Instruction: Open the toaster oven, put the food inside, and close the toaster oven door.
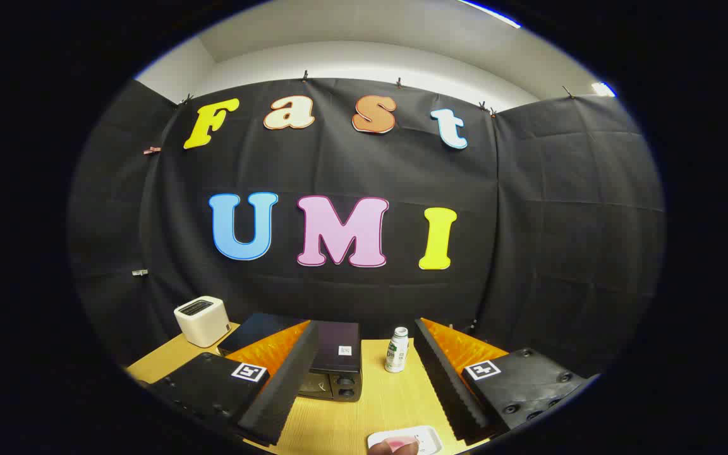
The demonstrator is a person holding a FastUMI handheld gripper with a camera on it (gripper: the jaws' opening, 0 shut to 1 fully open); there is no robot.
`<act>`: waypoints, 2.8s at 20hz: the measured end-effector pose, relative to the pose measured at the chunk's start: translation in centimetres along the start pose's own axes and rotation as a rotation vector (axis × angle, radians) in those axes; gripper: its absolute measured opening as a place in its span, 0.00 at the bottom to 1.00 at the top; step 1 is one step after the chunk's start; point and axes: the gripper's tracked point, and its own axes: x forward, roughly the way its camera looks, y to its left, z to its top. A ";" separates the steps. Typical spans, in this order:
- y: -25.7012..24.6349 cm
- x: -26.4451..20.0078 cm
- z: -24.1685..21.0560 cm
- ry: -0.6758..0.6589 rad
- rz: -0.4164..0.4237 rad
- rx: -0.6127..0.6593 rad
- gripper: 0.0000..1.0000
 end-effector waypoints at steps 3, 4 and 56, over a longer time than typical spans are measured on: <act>0.3 -0.1 -0.3 0.007 0.004 0.000 0.98; 0.4 -0.1 -0.3 0.009 0.005 0.001 0.98; 21.2 12.5 -24.3 0.522 0.030 0.028 0.99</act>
